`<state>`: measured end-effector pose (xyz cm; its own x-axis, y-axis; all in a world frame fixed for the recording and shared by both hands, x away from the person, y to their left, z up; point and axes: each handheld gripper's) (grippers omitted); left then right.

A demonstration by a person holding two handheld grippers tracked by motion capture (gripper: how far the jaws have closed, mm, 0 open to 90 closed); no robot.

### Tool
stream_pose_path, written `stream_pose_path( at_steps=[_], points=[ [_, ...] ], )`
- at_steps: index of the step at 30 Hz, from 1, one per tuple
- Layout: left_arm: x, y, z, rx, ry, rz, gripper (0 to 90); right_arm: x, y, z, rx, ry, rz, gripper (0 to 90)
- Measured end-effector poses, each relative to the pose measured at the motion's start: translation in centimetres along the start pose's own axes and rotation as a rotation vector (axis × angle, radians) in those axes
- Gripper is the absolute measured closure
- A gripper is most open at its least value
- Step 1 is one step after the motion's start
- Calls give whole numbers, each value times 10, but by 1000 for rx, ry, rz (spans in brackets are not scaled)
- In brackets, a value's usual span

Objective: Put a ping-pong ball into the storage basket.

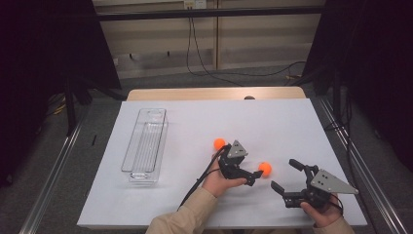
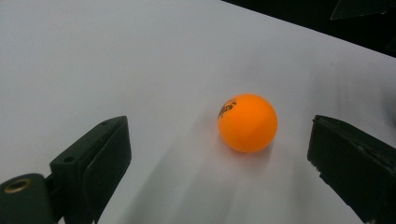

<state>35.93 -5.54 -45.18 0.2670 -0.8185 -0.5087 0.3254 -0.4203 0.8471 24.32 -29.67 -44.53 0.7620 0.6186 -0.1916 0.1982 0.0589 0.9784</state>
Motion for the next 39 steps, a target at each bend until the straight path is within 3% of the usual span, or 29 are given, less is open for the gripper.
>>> stream_pose_path(
  at_steps=[25, 39],
  points=[
    [14, 3, 1, -6, -9, -22, 87, 0, 0, 0, -2, 0, -3, 33],
    [22, 9, 5, 16, -17, -69, 151, 0, 0, 0, -4, 5, -5, 33]
  ],
)
Point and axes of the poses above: each handheld gripper's, and its own axes: x roughly forward along the jaws, y roughly out of its top, z roughly to its right, and after that the axes turned 2 degrees about x, right-handed
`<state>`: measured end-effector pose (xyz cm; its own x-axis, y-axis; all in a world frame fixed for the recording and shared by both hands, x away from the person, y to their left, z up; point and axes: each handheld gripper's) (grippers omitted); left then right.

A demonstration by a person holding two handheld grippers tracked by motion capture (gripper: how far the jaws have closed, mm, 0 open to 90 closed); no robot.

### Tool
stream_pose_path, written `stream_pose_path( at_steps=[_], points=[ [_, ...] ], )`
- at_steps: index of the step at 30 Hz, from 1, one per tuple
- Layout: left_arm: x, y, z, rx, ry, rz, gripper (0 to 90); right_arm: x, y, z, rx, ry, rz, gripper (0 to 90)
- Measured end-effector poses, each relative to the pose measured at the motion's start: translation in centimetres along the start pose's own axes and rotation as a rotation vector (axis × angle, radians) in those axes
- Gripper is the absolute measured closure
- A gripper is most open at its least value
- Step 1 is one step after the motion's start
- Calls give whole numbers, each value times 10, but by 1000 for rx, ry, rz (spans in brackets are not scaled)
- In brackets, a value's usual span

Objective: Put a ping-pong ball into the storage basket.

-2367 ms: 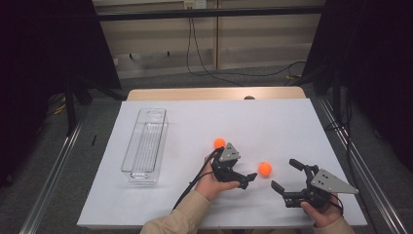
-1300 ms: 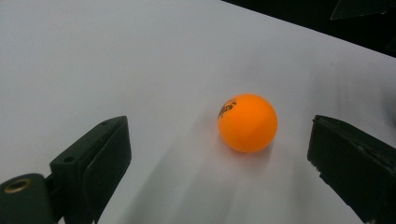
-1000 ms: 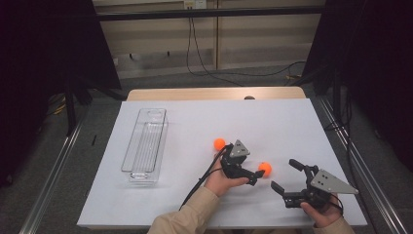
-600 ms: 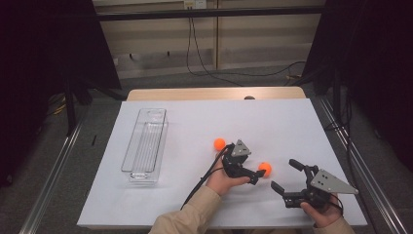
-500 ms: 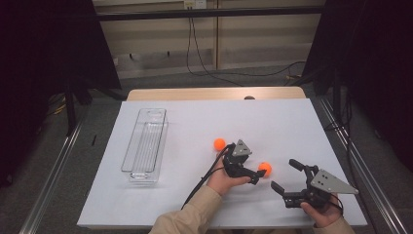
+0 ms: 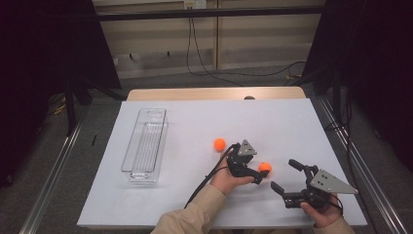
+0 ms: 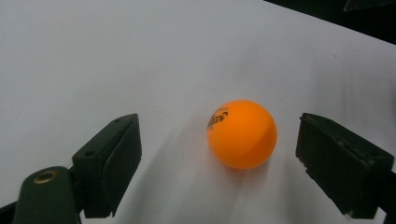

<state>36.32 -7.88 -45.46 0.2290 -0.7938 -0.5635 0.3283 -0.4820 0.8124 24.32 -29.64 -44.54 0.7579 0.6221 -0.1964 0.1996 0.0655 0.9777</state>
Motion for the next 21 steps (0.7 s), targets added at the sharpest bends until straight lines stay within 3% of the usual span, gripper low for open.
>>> stream_pose_path(
  at_steps=[21],
  points=[
    [11, 1, 5, 22, -31, -35, 328, 0, 0, 0, 1, 1, -2, 33]
  ],
)
Point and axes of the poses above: each handheld gripper's, and its own axes: x roughly forward along the jaws, y roughly out of its top, z roughly to its right, and after that the axes turned 2 degrees about x, right-handed
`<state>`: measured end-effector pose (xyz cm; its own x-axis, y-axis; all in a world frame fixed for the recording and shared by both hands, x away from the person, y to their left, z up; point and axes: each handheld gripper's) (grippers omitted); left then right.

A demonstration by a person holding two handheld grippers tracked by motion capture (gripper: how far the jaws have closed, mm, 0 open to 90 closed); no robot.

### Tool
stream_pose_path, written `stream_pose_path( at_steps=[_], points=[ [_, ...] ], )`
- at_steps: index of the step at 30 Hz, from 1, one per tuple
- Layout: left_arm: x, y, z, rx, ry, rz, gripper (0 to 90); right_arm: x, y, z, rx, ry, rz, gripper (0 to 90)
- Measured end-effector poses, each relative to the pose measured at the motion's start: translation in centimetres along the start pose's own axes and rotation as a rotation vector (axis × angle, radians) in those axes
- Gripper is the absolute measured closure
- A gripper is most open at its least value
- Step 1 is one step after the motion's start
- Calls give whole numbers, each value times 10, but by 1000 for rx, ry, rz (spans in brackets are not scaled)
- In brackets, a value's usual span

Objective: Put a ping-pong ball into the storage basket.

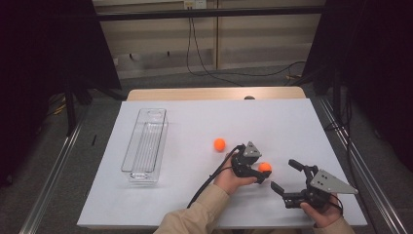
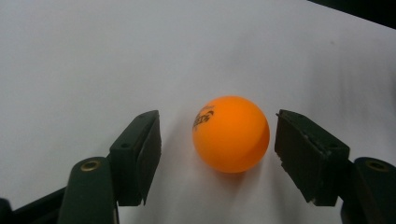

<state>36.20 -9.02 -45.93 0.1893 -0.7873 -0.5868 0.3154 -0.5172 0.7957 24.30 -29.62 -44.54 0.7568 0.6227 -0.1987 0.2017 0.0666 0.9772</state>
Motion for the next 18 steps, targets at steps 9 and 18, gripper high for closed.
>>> stream_pose_path(
  at_steps=[9, 18],
  points=[
    [6, 2, 2, 5, -5, -34, 390, 0, 0, 0, -4, 2, 3, 33],
    [10, 5, 5, 9, -12, -43, 437, 0, 0, 0, 0, 4, 5, 34]
  ],
)
Point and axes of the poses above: each handheld gripper's, and its own axes: x roughly forward along the jaws, y roughly out of its top, z roughly to its right, and after that the axes turned 2 degrees about x, right-handed
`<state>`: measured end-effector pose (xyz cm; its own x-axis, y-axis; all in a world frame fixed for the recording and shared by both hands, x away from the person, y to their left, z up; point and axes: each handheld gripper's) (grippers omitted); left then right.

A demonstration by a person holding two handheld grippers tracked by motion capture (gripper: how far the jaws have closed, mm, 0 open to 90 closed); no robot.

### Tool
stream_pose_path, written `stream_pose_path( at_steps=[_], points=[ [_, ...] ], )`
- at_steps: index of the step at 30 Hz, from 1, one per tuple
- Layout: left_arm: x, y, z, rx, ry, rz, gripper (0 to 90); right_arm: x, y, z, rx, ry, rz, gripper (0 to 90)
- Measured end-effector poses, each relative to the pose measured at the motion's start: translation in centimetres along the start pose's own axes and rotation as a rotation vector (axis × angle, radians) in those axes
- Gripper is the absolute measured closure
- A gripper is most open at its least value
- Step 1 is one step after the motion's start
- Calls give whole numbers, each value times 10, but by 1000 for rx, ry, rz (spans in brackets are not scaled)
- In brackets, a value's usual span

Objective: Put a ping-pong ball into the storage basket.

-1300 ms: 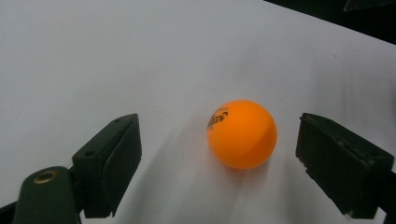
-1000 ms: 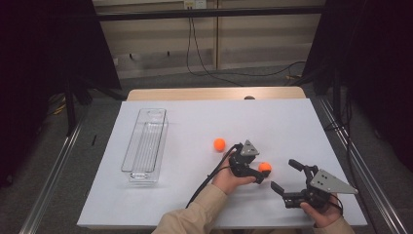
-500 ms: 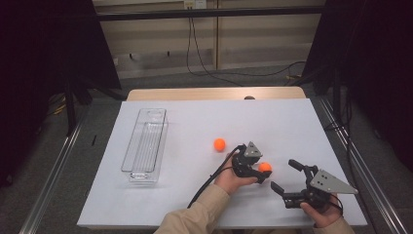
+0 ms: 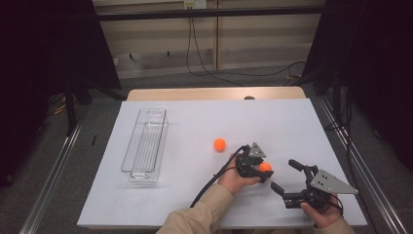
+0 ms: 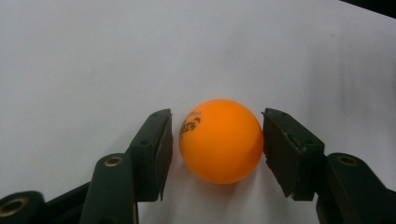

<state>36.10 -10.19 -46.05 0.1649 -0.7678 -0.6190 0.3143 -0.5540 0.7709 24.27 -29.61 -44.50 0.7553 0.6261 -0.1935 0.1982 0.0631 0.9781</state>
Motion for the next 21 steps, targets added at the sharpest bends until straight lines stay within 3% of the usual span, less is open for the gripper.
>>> stream_pose_path(
  at_steps=[8, 21],
  points=[
    [3, 0, 1, -8, 0, -15, 504, 0, 0, 0, -6, 1, -3, 35],
    [-7, 1, -2, -14, -23, -15, 508, 0, 0, 0, -9, 0, -5, 34]
  ],
)
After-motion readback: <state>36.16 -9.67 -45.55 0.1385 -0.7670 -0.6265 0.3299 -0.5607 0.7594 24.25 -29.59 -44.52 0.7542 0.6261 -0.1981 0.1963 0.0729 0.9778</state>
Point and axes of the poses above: each handheld gripper's, and its own axes: x roughly forward along the jaws, y roughly out of its top, z roughly to its right, and after that the axes turned 2 degrees about x, right-handed
